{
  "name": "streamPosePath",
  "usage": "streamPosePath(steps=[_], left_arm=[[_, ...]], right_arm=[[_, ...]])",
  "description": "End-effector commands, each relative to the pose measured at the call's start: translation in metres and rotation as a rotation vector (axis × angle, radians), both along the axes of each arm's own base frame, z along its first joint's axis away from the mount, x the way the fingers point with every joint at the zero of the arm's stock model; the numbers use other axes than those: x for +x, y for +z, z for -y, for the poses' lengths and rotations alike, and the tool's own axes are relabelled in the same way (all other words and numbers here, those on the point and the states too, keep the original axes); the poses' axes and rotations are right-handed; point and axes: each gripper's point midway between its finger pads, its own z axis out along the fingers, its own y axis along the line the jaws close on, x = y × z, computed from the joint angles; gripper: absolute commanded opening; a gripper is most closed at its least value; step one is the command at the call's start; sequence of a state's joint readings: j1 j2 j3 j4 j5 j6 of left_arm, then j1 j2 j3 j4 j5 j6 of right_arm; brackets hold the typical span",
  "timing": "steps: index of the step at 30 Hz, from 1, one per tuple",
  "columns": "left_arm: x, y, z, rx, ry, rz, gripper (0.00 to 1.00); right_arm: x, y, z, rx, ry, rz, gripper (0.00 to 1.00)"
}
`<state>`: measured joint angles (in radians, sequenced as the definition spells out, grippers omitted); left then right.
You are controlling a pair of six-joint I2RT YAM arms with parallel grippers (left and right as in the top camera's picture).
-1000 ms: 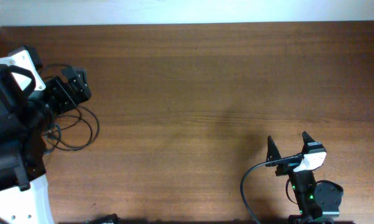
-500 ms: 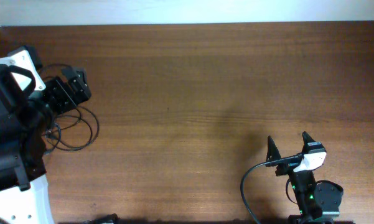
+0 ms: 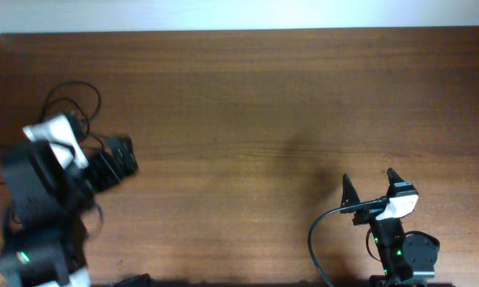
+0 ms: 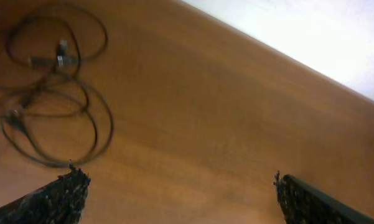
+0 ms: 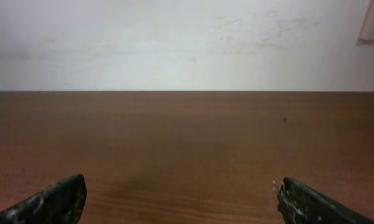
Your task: Untangle cables
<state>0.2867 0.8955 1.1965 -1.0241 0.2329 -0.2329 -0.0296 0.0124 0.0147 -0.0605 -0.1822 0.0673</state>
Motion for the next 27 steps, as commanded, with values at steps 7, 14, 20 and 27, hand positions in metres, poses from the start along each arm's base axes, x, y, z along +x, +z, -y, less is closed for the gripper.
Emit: streamPosePath(steps=[7,14,20,27], left_arm=[[-0.037,-0.053,0.007,0.107,0.027,0.261,0.99],[0.005,-0.079,0.001,0.187,0.021,0.596,0.99],[0.005,-0.134,0.003,0.176,0.013,0.558,0.99],[-0.007,-0.128,0.018,0.182,-0.023,0.639,0.99]], right_arm=[[0.000,-0.003,-0.001,-0.007,0.008,0.000,0.99],[0.000,-0.003,-0.001,-0.007,0.008,0.000,0.99],[0.000,-0.003,-0.001,-0.007,0.008,0.000,0.99],[0.000,-0.003,-0.001,-0.007,0.008,0.000,0.99]])
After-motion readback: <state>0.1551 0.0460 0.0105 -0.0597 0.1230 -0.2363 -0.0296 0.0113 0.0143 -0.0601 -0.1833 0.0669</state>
